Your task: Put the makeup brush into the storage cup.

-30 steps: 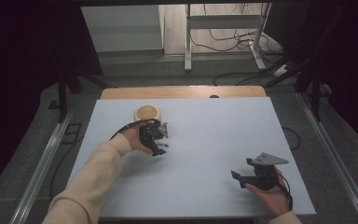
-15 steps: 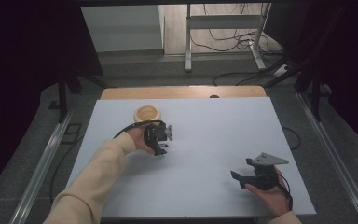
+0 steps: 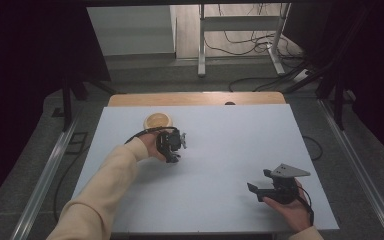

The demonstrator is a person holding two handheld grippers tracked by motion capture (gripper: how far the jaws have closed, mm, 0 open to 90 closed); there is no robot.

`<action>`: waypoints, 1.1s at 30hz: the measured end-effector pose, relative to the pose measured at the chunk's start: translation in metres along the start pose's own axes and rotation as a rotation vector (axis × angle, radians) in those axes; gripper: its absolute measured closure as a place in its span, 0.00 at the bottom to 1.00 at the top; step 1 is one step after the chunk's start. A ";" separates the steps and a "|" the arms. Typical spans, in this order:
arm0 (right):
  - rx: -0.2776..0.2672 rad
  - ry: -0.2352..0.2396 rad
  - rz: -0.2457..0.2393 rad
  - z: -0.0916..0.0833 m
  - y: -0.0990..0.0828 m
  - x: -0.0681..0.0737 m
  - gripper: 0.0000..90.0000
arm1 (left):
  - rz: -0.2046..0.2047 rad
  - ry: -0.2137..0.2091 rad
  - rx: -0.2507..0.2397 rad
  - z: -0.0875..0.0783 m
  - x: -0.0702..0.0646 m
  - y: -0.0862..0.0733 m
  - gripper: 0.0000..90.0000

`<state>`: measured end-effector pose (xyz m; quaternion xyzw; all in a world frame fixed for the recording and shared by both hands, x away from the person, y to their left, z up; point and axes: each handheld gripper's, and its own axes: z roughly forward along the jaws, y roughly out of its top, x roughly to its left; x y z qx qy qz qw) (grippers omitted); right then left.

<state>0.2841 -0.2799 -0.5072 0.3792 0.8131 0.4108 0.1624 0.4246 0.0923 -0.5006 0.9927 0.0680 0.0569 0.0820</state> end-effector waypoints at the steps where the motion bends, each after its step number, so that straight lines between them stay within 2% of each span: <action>1: 0.000 0.001 0.001 0.000 0.000 0.000 0.20 | -0.001 -0.007 -0.003 0.000 0.001 0.000 0.59; 5: -0.003 0.002 -0.002 0.000 0.000 0.000 0.20 | -0.008 -0.036 -0.009 0.000 0.003 -0.001 0.62; 10: -0.007 0.005 -0.001 -0.001 0.001 0.001 0.21 | -0.029 -0.104 -0.013 0.002 0.009 -0.002 0.69; 14: -0.016 0.008 -0.007 -0.002 0.002 0.002 0.21 | -0.016 -0.127 0.009 0.002 0.011 0.001 0.73; 19: -0.025 0.010 -0.007 -0.004 0.002 0.003 0.21 | 0.003 -0.138 0.016 0.002 0.012 0.003 0.77; 26: -0.034 0.011 -0.012 -0.007 0.002 0.005 0.21 | 0.028 -0.158 0.013 0.001 0.010 0.003 0.92; 33: -0.040 0.009 -0.013 -0.008 0.003 0.005 0.21 | 0.043 -0.149 0.009 0.001 0.009 0.002 0.93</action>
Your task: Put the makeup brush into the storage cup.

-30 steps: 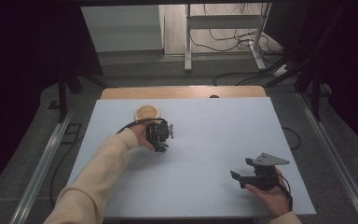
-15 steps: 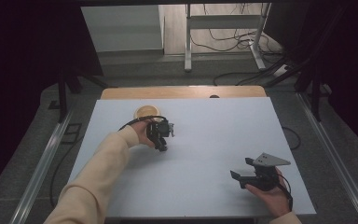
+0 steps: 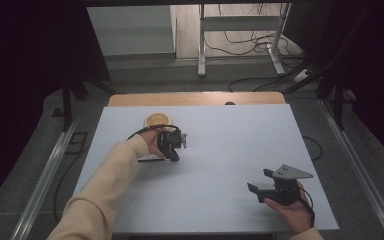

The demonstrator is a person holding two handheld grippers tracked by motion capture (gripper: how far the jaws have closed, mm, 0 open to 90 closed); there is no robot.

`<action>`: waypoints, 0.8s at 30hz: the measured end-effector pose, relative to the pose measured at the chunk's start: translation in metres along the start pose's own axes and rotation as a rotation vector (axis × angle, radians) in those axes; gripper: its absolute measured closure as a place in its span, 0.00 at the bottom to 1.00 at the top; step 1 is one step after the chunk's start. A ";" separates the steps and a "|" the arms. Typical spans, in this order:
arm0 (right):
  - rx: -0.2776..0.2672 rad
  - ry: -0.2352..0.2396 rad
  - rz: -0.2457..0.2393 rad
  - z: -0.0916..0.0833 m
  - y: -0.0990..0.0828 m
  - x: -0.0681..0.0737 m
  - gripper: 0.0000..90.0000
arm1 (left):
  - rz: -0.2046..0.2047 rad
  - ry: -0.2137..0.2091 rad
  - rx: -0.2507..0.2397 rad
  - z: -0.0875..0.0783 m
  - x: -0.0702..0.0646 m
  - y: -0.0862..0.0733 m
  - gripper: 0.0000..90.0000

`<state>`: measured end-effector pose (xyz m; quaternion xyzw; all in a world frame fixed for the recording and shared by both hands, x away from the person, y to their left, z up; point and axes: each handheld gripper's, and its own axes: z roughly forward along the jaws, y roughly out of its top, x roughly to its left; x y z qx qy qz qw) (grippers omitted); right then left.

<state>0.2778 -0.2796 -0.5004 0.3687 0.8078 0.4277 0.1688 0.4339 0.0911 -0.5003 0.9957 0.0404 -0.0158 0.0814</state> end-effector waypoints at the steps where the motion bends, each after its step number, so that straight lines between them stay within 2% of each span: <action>1: 0.000 0.000 0.000 0.000 0.000 0.000 0.21 | -0.002 0.001 0.002 0.000 0.000 0.000 0.93; 4: -0.002 -0.001 -0.001 0.000 0.000 0.000 0.21 | -0.009 0.004 0.015 -0.001 -0.002 0.001 0.93; 7: -0.002 -0.001 0.003 0.000 0.000 -0.001 0.21 | -0.013 0.025 0.024 -0.004 -0.004 0.000 0.93; 12: -0.001 -0.002 0.003 0.000 0.000 -0.001 0.21 | -0.023 0.047 -0.017 -0.019 -0.008 -0.002 0.93; 24: 0.000 -0.004 0.001 0.000 0.000 0.000 0.21 | -0.041 0.109 -0.058 -0.046 -0.025 -0.009 0.93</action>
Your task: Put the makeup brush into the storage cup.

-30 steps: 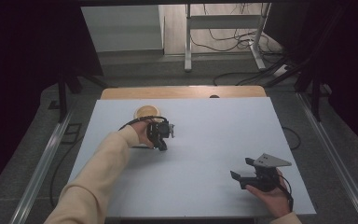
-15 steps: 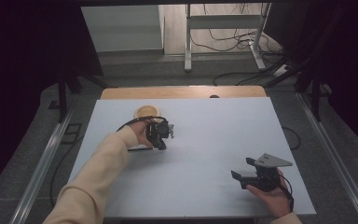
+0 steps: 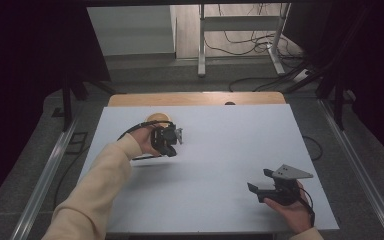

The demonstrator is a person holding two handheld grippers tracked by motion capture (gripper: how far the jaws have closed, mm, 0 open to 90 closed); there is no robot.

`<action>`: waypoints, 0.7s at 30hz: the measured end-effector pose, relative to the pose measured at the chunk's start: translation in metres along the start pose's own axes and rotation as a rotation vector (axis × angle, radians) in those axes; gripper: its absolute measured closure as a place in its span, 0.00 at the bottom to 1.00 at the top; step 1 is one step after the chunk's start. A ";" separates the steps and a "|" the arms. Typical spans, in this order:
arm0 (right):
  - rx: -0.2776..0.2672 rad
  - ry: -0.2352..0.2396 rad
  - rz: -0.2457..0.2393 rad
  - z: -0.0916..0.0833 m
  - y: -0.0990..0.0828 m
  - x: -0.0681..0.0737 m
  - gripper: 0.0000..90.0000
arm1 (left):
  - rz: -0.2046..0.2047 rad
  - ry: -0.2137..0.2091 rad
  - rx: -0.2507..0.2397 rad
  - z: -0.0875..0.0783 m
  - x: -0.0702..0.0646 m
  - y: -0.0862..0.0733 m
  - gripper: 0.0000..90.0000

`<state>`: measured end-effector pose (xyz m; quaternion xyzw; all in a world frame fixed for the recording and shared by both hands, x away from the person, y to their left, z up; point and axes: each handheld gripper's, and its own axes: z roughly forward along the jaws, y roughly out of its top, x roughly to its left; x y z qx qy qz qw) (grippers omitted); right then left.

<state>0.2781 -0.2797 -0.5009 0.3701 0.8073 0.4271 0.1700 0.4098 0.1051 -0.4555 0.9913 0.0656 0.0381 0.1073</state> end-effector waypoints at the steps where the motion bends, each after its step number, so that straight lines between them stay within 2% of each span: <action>1: 0.001 0.000 0.001 0.000 0.000 0.000 0.21 | -0.001 0.008 -0.003 -0.004 -0.003 -0.001 0.93; 5: 0.002 -0.002 0.000 0.000 0.000 0.000 0.21 | -0.007 0.022 -0.010 -0.010 -0.007 -0.001 0.93; 8: 0.000 -0.003 0.002 0.000 0.000 0.000 0.21 | -0.019 0.027 -0.035 -0.014 -0.011 -0.003 0.93; 16: 0.002 -0.003 0.000 0.000 0.000 0.000 0.21 | -0.065 0.039 -0.063 -0.018 -0.015 -0.018 0.93; 21: 0.003 -0.005 0.001 0.001 0.000 0.000 0.21 | -0.103 0.049 -0.114 -0.025 -0.017 -0.028 0.93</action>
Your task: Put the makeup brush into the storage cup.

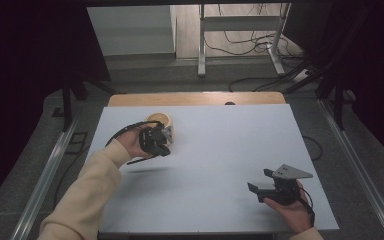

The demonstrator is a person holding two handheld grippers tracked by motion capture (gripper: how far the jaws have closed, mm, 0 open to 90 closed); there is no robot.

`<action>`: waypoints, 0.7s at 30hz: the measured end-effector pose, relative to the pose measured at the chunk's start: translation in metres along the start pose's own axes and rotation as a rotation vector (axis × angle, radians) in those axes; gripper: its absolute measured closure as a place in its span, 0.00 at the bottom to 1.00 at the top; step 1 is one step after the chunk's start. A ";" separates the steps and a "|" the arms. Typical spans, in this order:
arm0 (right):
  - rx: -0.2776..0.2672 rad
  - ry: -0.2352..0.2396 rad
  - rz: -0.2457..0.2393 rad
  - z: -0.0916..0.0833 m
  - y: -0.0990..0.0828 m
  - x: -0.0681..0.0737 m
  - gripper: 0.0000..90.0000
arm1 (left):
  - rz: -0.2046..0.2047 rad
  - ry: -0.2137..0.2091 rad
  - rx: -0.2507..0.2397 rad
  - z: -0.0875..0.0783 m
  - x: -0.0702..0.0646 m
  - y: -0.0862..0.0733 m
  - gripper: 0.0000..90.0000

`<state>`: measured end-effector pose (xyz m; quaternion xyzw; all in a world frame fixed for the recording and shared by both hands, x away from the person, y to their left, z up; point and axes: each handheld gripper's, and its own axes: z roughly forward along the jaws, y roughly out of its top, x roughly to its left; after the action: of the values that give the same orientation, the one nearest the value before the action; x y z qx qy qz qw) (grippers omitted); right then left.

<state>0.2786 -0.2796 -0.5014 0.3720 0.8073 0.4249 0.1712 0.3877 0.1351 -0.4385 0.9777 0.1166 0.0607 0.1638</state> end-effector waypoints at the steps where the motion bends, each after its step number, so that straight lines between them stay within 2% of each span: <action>1: 0.000 0.000 0.000 0.000 0.000 0.000 0.21 | -0.006 0.001 -0.013 -0.002 0.000 -0.001 0.93; 5: 0.000 -0.001 0.000 0.000 0.000 0.000 0.21 | -0.035 0.008 -0.073 -0.010 -0.002 -0.007 0.93; 8: 0.000 -0.004 0.000 0.000 0.000 0.000 0.21 | -0.041 0.013 -0.091 -0.013 -0.002 -0.010 0.93; 21: -0.002 -0.004 0.002 -0.001 0.000 0.000 0.21 | -0.055 0.021 -0.096 -0.016 -0.006 -0.013 0.93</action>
<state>0.2784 -0.2798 -0.5010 0.3736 0.8062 0.4250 0.1727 0.3762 0.1508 -0.4282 0.9644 0.1420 0.0718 0.2111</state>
